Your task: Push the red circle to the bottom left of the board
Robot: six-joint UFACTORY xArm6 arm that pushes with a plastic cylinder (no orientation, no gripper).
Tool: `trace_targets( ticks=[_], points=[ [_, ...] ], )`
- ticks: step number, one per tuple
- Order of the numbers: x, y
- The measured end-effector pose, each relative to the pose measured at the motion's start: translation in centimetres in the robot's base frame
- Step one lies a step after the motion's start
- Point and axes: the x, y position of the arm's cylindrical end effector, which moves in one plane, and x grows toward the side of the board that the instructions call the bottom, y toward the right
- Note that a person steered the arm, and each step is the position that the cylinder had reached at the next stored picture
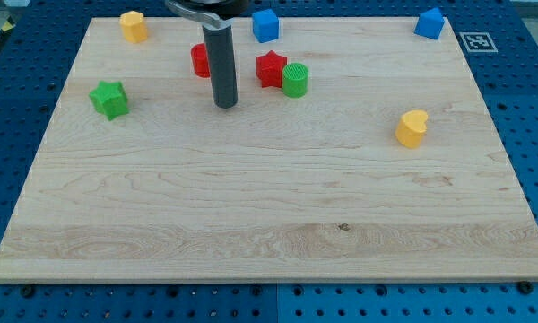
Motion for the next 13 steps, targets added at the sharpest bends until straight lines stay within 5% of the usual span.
trace_targets(
  ticks=[6,13],
  points=[
    [-10.7,-0.8],
    [-5.0,-4.4]
  ],
)
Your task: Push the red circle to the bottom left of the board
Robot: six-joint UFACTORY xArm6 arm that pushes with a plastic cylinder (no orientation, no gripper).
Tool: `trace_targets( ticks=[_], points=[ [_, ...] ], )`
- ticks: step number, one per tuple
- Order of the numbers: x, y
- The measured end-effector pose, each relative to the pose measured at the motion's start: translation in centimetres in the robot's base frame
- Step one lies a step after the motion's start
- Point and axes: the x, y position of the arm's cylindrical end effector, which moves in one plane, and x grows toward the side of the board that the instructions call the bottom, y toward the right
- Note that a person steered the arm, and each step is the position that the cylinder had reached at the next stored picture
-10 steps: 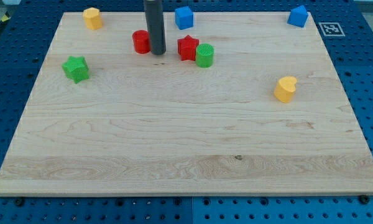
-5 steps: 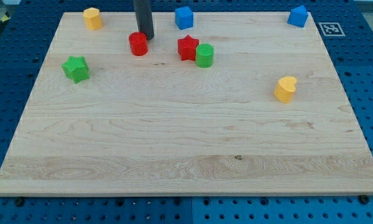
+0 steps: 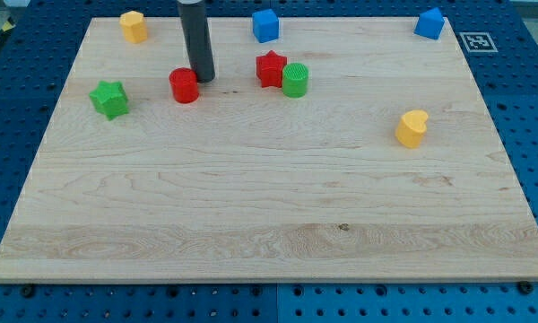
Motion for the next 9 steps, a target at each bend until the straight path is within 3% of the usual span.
trace_targets(
  ticks=[4,8,9],
  points=[
    [4.7,-2.9],
    [3.6,-5.4],
    [5.1,-5.4]
  ],
)
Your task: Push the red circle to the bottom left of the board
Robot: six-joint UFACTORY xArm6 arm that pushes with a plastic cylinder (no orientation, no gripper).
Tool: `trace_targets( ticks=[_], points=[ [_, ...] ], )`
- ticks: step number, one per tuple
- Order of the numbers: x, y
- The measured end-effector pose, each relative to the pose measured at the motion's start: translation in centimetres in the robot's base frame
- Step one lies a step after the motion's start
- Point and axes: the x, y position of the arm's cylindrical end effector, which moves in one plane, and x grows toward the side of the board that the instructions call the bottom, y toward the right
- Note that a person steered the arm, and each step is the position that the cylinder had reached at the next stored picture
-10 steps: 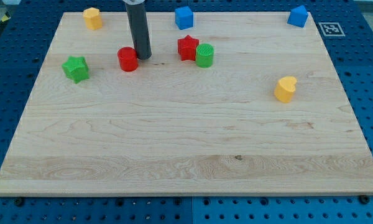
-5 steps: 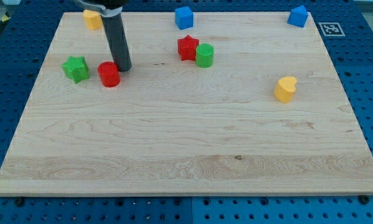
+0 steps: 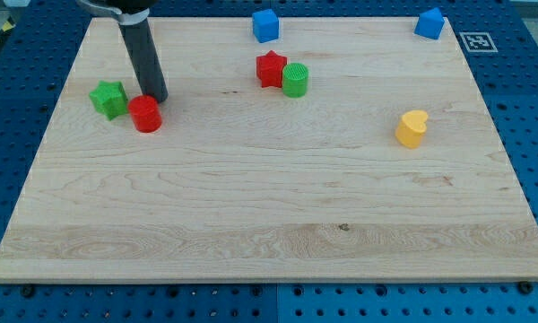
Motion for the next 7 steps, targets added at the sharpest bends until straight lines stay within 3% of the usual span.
trace_targets(
  ticks=[4,7],
  points=[
    [12.4,0.0],
    [9.8,-0.8]
  ],
)
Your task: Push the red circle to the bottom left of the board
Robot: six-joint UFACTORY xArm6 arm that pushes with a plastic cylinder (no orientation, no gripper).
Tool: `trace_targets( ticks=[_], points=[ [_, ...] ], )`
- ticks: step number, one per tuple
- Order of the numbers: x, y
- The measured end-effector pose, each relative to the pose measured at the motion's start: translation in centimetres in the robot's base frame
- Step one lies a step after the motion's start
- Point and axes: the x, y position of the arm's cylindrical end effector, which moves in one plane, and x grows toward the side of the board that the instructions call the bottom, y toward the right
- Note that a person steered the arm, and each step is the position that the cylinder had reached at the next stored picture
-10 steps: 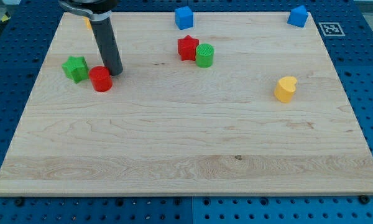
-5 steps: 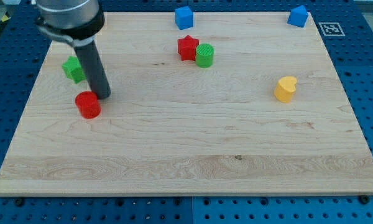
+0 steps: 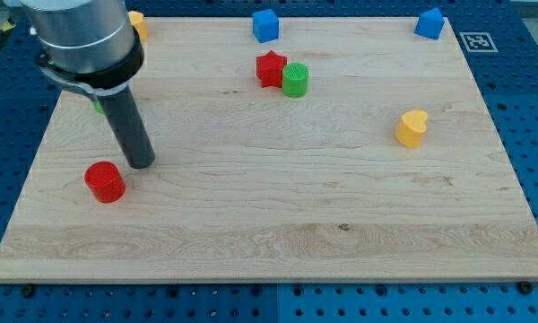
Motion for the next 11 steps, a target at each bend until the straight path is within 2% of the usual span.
trace_targets(
  ticks=[1,4,6,7,11],
  points=[
    [0.2,-3.2],
    [5.5,-3.9],
    [6.5,3.5],
    [8.2,4.3],
    [8.2,-2.4]
  ],
)
